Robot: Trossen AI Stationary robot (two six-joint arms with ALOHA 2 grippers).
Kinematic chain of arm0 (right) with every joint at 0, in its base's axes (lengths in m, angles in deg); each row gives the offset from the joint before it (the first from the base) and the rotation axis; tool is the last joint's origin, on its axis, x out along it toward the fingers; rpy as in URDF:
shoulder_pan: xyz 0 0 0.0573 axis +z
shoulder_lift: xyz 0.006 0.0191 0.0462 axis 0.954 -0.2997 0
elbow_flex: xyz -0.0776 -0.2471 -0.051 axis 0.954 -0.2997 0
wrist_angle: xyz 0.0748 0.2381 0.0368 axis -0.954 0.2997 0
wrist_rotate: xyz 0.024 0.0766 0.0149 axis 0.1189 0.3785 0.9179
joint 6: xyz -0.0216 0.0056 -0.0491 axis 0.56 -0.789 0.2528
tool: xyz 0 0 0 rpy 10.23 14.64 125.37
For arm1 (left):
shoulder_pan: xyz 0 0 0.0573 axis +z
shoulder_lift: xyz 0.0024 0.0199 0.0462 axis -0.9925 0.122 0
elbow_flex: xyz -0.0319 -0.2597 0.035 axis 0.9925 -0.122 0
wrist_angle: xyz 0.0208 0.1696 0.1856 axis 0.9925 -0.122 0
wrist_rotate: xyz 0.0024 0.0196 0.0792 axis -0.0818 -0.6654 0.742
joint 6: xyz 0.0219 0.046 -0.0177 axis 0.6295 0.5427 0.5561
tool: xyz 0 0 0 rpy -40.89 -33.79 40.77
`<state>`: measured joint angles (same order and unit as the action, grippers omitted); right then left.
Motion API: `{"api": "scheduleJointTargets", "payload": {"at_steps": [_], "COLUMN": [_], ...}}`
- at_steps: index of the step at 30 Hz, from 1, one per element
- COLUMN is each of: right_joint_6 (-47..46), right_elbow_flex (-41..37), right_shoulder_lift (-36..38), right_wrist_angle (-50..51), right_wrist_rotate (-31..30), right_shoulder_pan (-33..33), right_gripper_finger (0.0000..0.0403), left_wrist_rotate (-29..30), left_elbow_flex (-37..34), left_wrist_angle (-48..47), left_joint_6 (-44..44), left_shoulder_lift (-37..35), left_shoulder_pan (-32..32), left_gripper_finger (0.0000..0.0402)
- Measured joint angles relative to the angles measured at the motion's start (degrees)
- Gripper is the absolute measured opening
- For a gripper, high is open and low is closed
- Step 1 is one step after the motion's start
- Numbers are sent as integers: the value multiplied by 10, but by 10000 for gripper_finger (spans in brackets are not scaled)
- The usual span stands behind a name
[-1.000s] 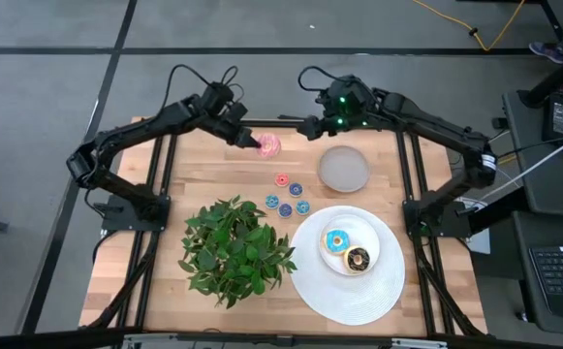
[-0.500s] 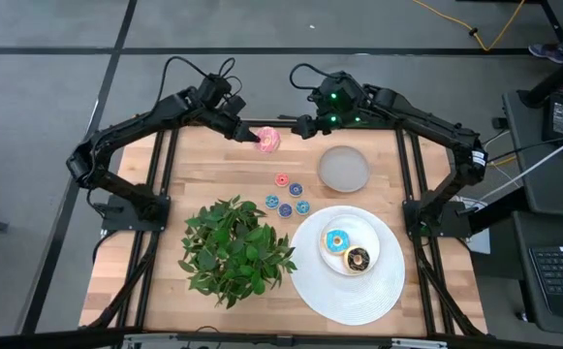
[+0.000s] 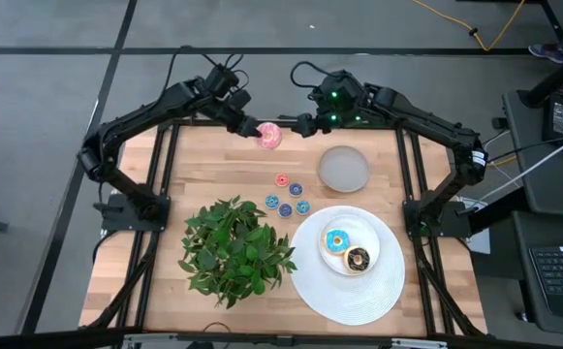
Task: Pick & Place donuts
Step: Put the large pink donut onto the white plate
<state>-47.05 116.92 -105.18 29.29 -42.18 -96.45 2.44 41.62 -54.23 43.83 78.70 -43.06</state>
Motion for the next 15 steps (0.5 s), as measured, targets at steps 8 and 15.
{"api": "scheduleJointTargets", "payload": {"at_steps": [8,15], "right_joint_6": [-15,-16], "right_elbow_flex": [0,0], "right_shoulder_lift": [0,0], "right_wrist_angle": [-14,-26], "right_wrist_rotate": [10,9], "right_shoulder_pan": [-14,-19], "right_gripper_finger": [303,303], "left_wrist_rotate": [0,-1], "left_elbow_flex": [73,123], "left_wrist_angle": [-10,-17], "left_joint_6": [11,13], "left_shoulder_lift": [50,81], "left_shoulder_pan": [-8,-20], "left_gripper_finger": [15,15]}}
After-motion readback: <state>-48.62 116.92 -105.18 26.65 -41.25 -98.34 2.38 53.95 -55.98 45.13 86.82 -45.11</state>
